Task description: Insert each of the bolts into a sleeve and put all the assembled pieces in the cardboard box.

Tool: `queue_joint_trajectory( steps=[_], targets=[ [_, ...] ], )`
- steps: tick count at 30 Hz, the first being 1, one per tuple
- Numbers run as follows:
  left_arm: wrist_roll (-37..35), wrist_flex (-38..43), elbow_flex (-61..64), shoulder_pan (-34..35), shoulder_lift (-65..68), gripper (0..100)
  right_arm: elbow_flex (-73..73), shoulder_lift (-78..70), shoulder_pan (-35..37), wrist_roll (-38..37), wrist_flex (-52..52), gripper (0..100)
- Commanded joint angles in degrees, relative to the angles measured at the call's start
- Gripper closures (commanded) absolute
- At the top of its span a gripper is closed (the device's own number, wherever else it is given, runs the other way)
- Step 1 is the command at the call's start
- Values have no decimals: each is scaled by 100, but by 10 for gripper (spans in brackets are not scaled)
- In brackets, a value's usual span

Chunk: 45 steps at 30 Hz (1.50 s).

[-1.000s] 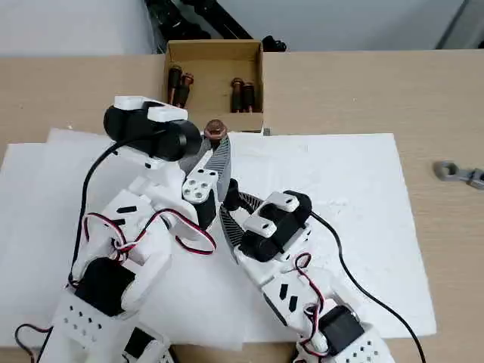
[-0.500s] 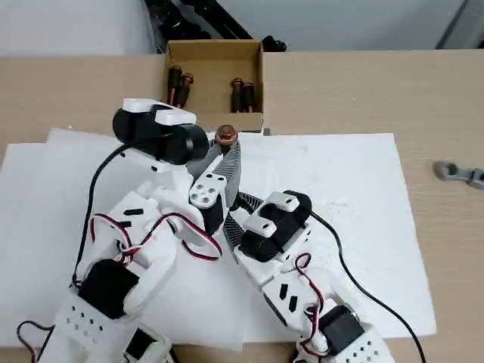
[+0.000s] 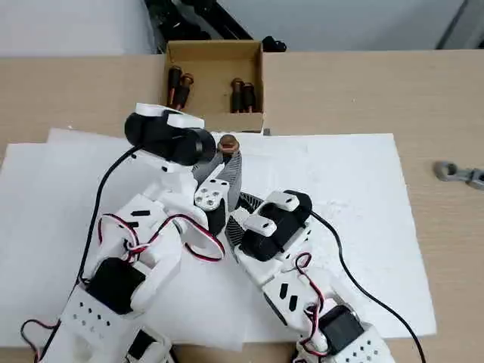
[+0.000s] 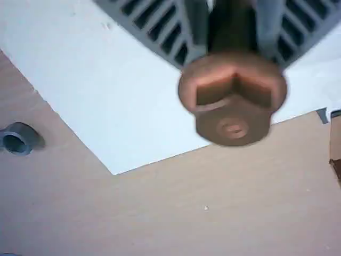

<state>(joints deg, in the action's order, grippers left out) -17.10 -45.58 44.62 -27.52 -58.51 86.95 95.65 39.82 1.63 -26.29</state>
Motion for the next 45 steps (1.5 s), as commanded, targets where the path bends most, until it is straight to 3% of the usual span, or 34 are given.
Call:
queue_joint_trajectory(
  steps=[1, 3, 8, 16, 23, 28, 34, 45],
  targets=[
    [9, 114, -154, 123, 0, 993, -105, 22, 48, -53, 163, 995],
    [9, 18, -233, 114, 0, 987, -105, 22, 48, -53, 163, 995],
    [-167, -721, -400, 114, 18, 855, -105, 22, 48, -62, 163, 995],
    [-563, -1468, -778, 149, 18, 801, -105, 22, 48, -70, 163, 995],
    [-536, -2585, -2018, 185, 941, 774, -369, -40, -40, -53, 163, 995],
    [-484, -2708, -2914, 853, 1231, 806, -818, -48, -488, -53, 119, 995],
    [422, -2752, -3099, 1266, 1222, 999, -1345, -541, -1086, -53, 171, 995],
    [607, -3042, -3073, 2303, 1213, 994, -3692, -4136, -1332, -26, 1578, 995]
  ],
)
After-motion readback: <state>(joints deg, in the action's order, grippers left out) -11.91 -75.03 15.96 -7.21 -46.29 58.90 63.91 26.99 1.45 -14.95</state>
